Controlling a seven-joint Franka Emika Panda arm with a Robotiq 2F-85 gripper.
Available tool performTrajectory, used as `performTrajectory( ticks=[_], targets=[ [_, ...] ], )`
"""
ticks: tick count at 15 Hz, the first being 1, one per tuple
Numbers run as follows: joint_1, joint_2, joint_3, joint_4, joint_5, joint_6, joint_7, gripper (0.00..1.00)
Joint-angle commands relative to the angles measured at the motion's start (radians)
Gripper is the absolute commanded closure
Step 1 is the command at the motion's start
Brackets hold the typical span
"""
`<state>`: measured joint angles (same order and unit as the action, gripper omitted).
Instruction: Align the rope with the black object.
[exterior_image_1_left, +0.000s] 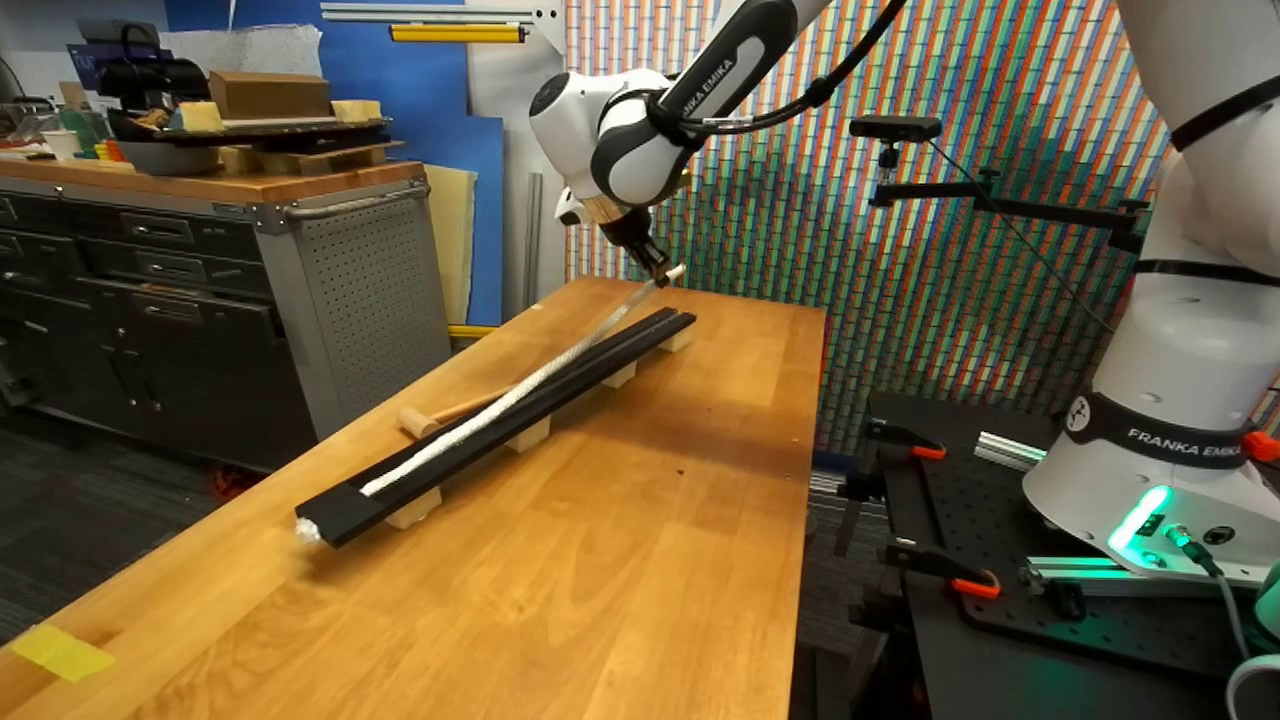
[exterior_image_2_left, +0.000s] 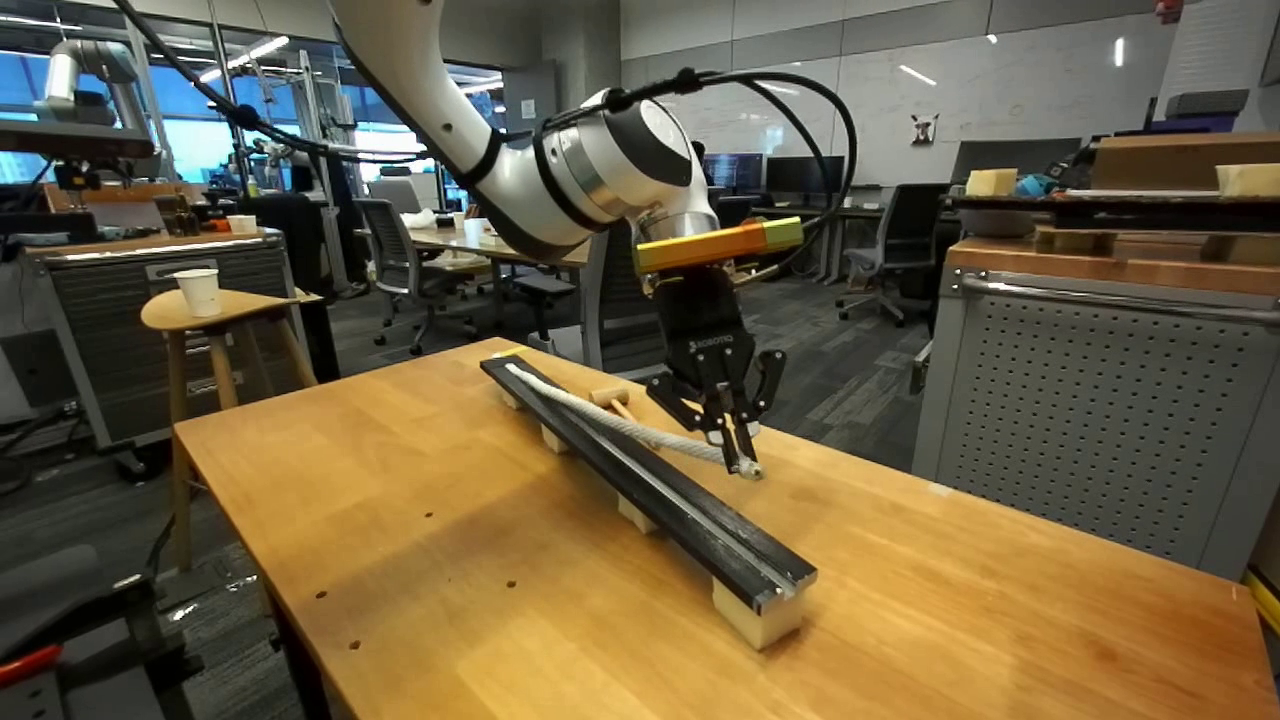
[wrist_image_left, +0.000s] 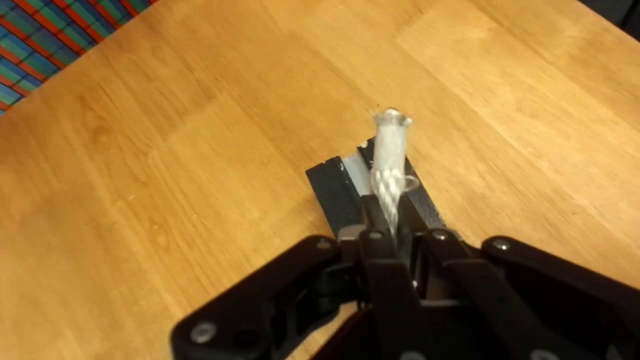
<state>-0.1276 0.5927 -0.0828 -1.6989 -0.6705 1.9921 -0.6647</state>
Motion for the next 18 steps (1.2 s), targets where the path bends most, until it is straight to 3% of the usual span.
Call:
performTrajectory(
  ticks=[1,4,5,11,12,18],
  targets=[
    [0.012,0.039,-0.026,0.049,-0.089,0.034,0.050,0.97],
    [0.007,0.037,-0.021,0.038,-0.121,0.056,0.066,0.97],
    [-0.002,0.027,0.002,0.019,-0.077,0.041,0.048,0.89],
    [-0.002,0.030,0.002,0.019,-0.092,0.053,0.056,0.89],
    [0.001,0.036,-0.003,0.025,-0.099,0.057,0.074,0.97],
    [-0.009,0.067,0.003,0.019,-0.081,0.093,0.139,0.97]
  ],
)
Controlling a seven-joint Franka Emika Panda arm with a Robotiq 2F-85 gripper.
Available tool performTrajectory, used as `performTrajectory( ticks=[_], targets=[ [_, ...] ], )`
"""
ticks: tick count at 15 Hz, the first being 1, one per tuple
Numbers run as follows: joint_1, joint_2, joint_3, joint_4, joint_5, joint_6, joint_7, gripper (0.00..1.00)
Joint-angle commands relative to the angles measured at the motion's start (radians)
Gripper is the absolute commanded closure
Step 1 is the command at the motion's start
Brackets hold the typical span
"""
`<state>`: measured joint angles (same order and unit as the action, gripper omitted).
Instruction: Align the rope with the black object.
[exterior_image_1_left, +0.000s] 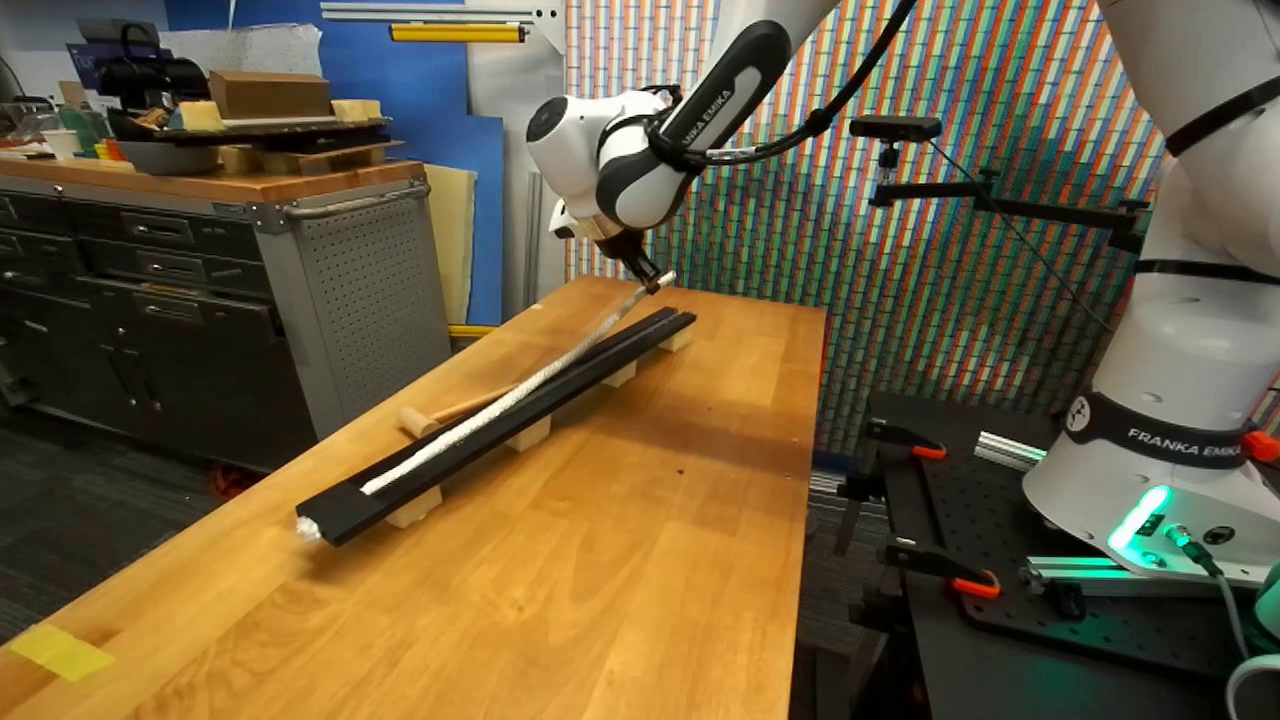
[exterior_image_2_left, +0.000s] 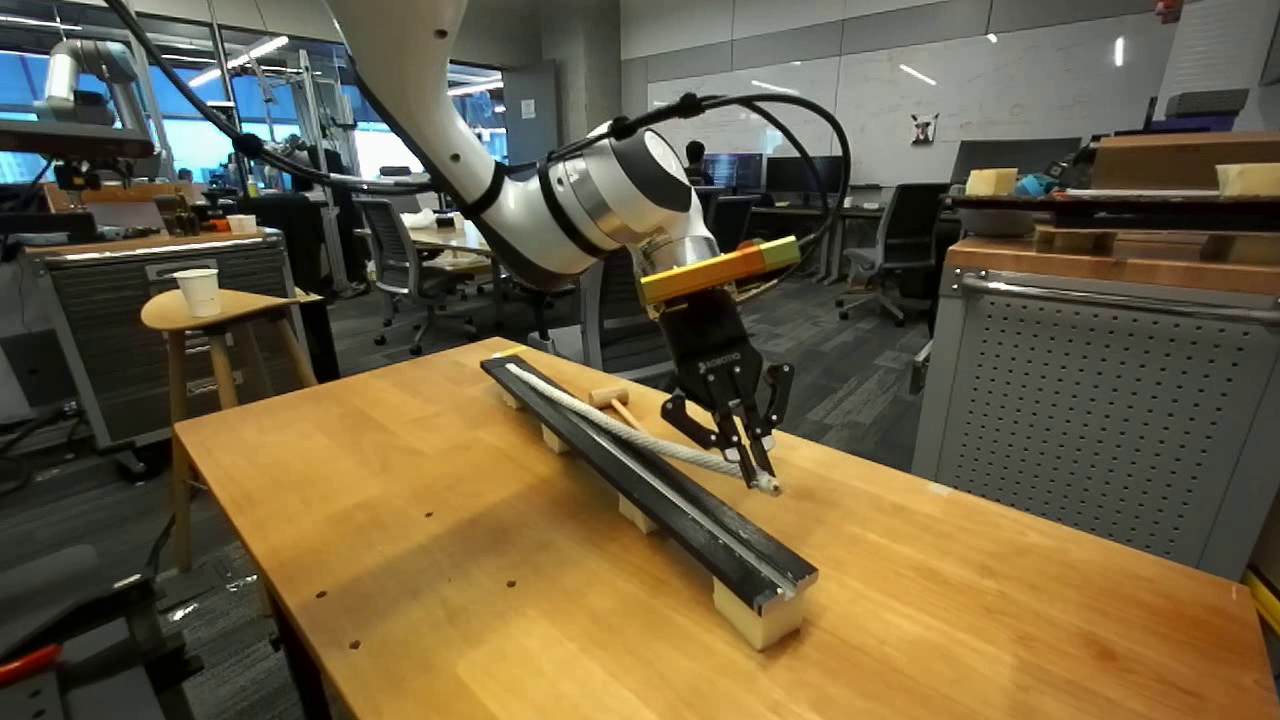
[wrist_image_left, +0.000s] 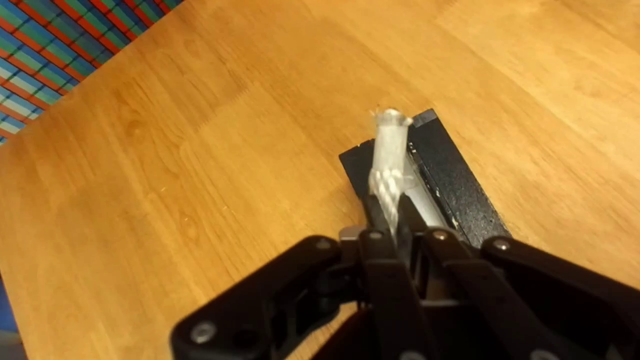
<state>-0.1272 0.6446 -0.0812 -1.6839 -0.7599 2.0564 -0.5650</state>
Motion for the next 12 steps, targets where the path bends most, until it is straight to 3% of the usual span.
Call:
performTrajectory(
  ticks=[1,12],
  targets=[
    [-0.012,0.018,0.003,0.000,0.012,0.037,0.051,0.97],
    [-0.039,0.001,-0.014,-0.043,0.050,0.082,0.108,0.97]
  ],
)
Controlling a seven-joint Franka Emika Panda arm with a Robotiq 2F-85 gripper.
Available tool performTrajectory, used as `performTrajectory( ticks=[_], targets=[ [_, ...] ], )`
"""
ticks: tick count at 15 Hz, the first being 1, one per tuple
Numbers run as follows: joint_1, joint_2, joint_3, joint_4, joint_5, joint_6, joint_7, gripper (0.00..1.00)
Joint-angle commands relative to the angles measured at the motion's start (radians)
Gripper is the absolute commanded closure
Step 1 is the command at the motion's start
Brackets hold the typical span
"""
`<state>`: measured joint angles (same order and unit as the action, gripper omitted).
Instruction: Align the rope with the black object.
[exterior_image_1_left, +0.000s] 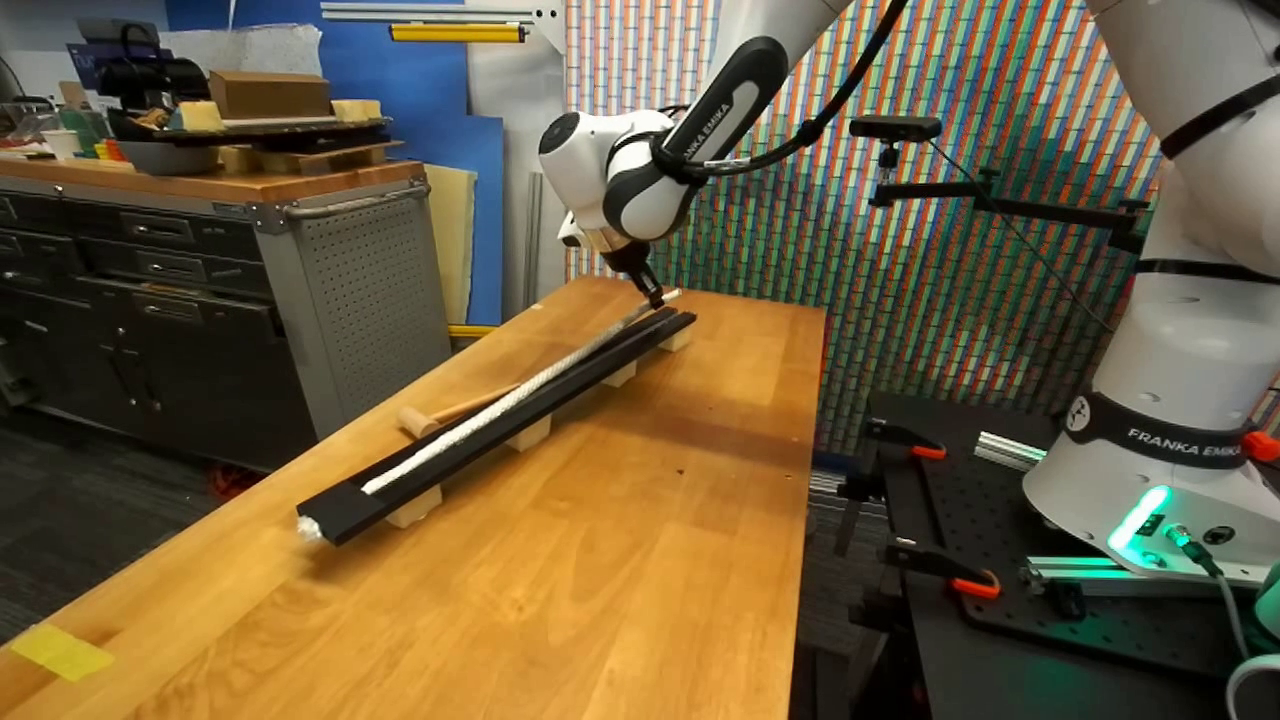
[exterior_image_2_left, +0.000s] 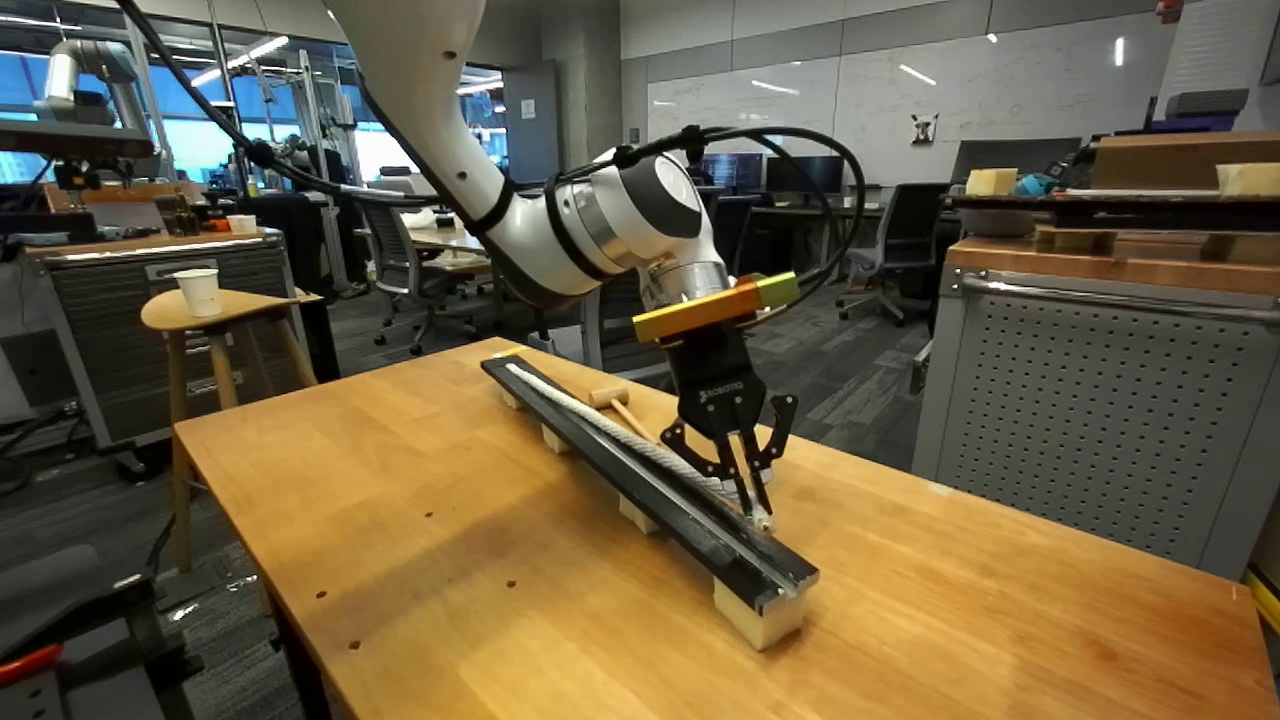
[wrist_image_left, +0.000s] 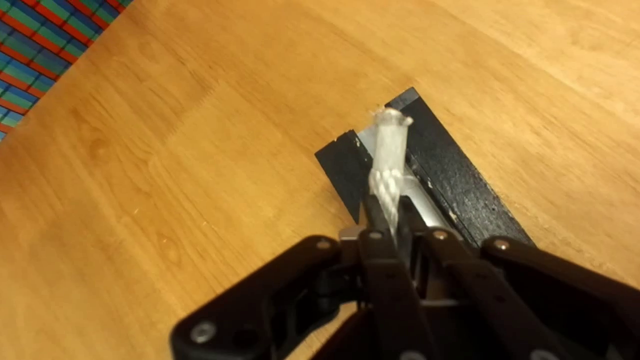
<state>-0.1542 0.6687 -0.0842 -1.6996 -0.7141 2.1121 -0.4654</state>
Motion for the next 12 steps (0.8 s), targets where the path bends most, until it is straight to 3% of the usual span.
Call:
performTrajectory(
  ticks=[1,12],
  targets=[
    [-0.013,-0.021,-0.011,-0.027,0.004,0.030,0.008,0.97],
    [-0.010,-0.025,-0.021,-0.075,-0.010,0.038,0.024,0.97]
  ],
)
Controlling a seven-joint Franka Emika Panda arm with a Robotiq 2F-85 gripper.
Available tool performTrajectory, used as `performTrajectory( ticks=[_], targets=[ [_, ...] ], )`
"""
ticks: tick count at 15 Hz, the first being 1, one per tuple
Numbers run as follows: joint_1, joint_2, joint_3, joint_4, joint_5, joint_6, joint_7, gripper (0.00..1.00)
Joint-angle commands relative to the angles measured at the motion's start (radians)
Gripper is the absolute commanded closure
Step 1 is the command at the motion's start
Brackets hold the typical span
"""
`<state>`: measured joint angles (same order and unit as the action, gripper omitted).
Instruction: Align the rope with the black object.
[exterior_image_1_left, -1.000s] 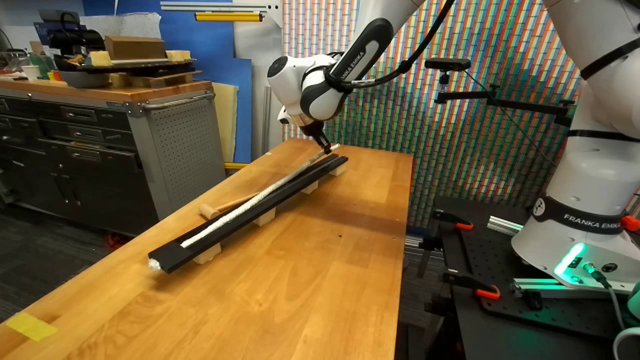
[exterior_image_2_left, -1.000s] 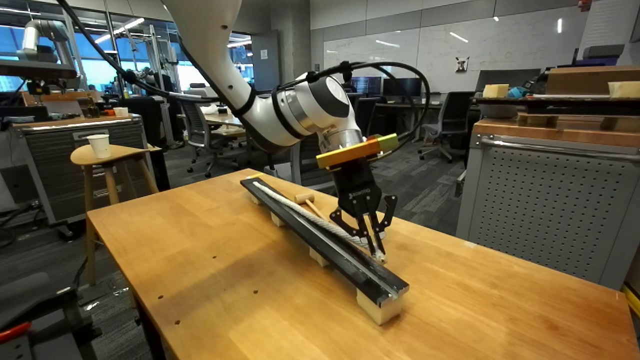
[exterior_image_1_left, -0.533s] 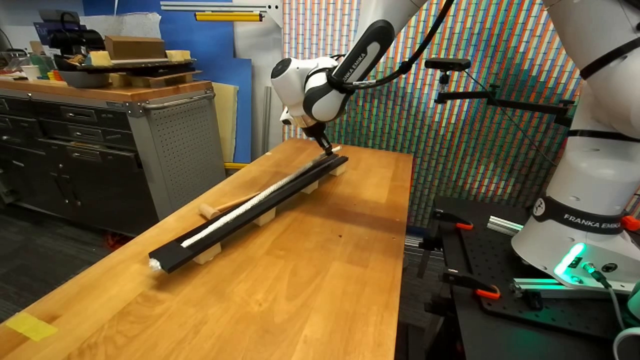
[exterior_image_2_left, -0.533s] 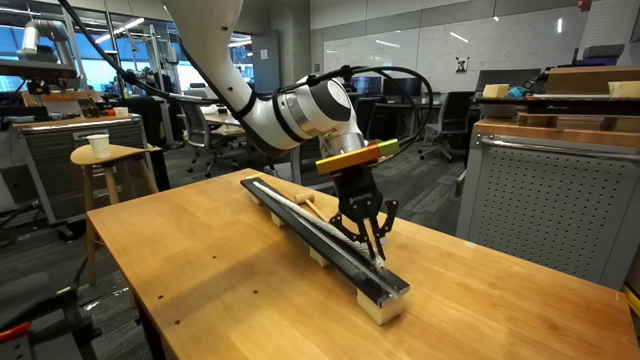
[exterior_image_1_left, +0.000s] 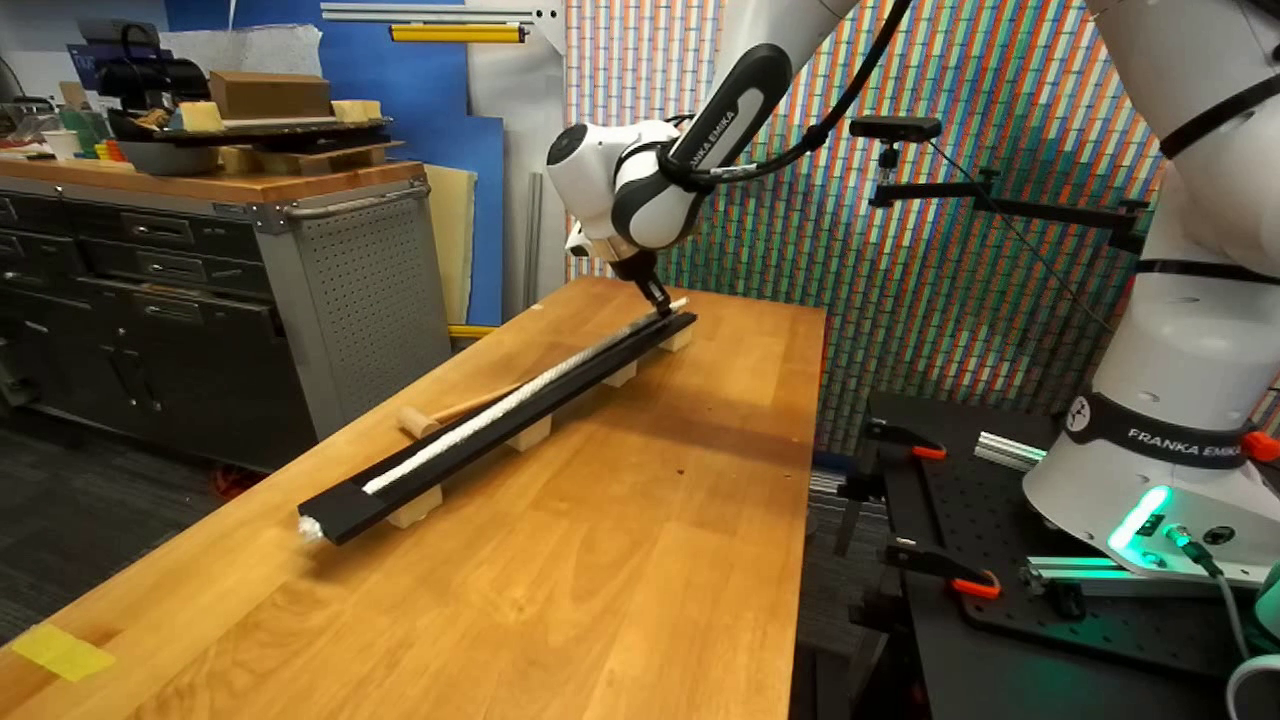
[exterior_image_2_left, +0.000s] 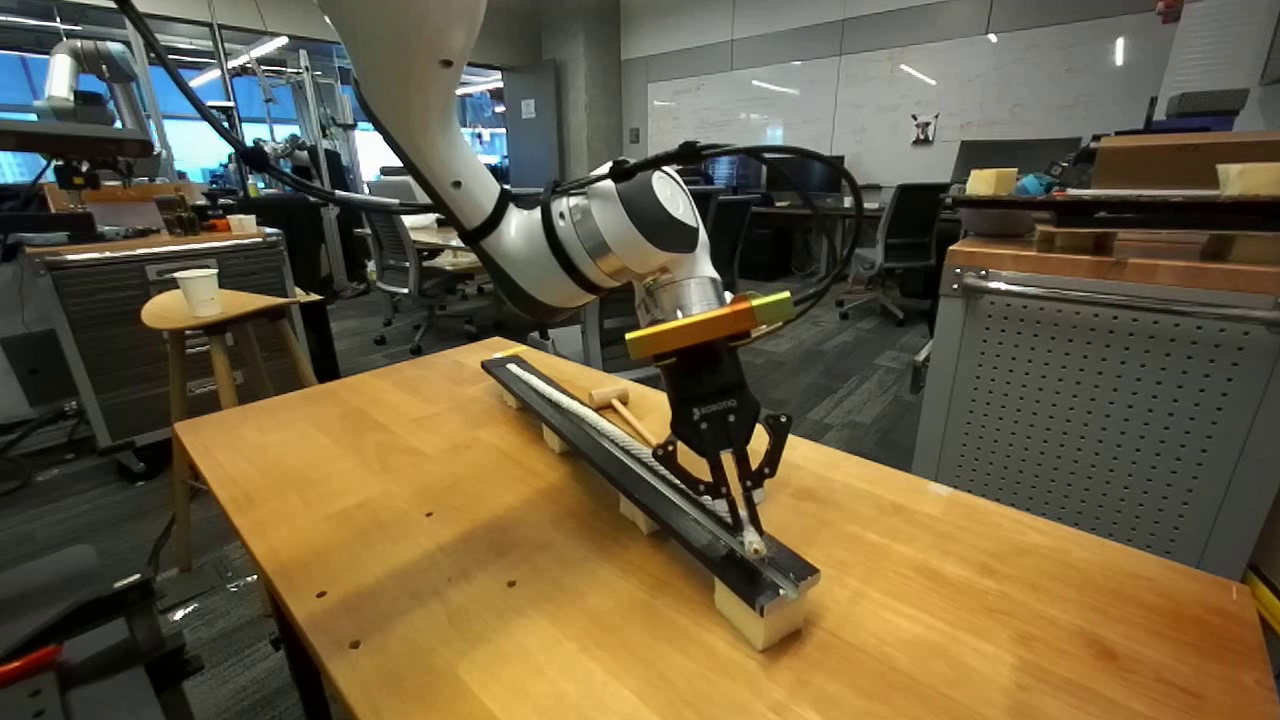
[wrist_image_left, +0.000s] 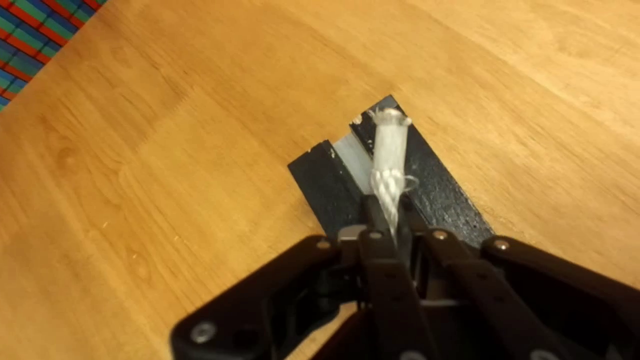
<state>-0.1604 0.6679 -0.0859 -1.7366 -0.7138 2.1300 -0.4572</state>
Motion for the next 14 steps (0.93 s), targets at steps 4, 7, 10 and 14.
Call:
performTrajectory(
  ticks=[4,7,10,14],
  targets=[
    [-0.006,-0.019,-0.019,-0.037,-0.006,0.030,0.029,0.97],
    [-0.010,-0.010,-0.015,-0.019,0.005,0.034,0.022,0.97],
    [-0.014,-0.025,-0.013,-0.023,0.010,0.044,0.019,0.97],
    [-0.010,-0.048,-0.033,-0.046,-0.014,0.074,0.045,0.97]
  ],
)
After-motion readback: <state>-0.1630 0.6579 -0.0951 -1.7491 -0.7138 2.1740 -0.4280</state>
